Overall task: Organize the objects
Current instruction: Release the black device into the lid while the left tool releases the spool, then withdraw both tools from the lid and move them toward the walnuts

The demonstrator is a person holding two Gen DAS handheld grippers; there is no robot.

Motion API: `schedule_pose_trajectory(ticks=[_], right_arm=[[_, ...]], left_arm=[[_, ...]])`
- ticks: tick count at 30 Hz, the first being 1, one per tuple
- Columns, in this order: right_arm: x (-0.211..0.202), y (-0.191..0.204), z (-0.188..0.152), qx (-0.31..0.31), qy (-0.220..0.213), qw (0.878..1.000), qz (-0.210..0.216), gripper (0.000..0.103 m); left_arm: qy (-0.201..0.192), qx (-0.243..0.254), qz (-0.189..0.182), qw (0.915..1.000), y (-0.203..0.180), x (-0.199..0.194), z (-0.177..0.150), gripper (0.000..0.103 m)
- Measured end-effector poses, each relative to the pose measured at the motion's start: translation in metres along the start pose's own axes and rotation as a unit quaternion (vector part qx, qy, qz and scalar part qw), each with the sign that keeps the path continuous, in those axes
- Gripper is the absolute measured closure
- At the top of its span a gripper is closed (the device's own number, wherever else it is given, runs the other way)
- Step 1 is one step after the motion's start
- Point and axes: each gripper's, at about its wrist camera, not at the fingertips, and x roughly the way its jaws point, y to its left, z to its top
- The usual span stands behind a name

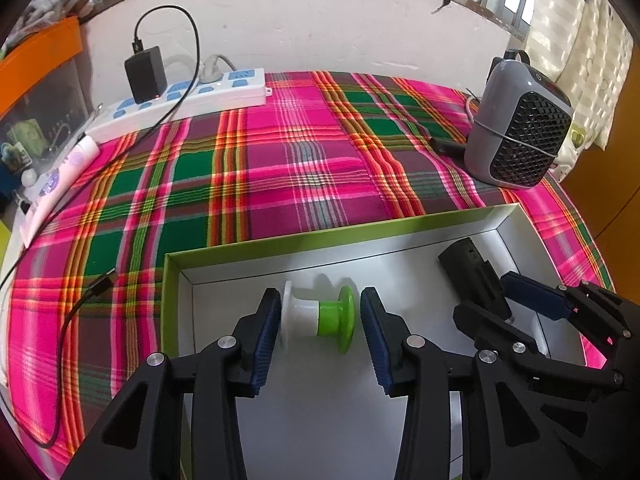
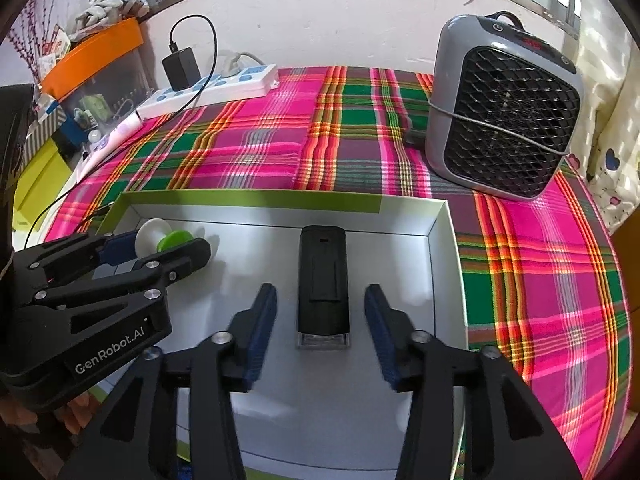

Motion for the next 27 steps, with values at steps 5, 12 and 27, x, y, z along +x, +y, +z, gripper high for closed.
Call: schedule_pose_trajectory(ticks=[5, 12, 27], right_arm=[[-0.003, -0.003, -0.002, 0.007, -0.002, 1.000, 0.000, 0.055], [-0.008, -0.002, -0.005, 0.006, -0.008, 1.000, 0.000, 0.055], [-0.034, -0.003, -0.019, 0.011, -0.026, 1.000, -0.001, 0.055]], left_arm=[[-0.003, -0.006, 0.005, 1.0000, 0.002, -0.006, -0.001, 0.059], [-0.008, -0.009, 0.005, 0.9999, 0.004, -0.015, -0.006, 0.059], [-0.030, -0.012, 0.010, 0.9994, 0.002, -0.047, -0.023, 0.059]])
